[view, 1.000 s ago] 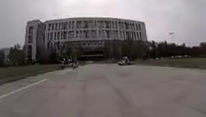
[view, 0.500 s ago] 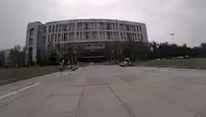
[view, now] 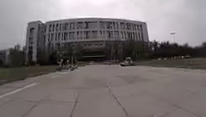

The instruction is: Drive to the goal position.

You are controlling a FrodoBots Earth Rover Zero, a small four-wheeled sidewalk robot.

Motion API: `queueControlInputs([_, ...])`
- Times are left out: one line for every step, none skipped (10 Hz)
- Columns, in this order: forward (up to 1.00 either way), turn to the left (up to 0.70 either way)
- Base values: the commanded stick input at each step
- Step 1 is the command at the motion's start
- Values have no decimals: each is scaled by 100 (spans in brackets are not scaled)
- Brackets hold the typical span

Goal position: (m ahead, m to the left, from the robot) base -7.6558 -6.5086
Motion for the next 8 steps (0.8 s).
queueControlInputs([100, 0])
queueControlInputs([100, 0])
queueControlInputs([100, 0])
queueControlInputs([100, 0])
queueControlInputs([100, 0])
queueControlInputs([100, 0])
queueControlInputs([100, 0])
queueControlInputs([100, 0])
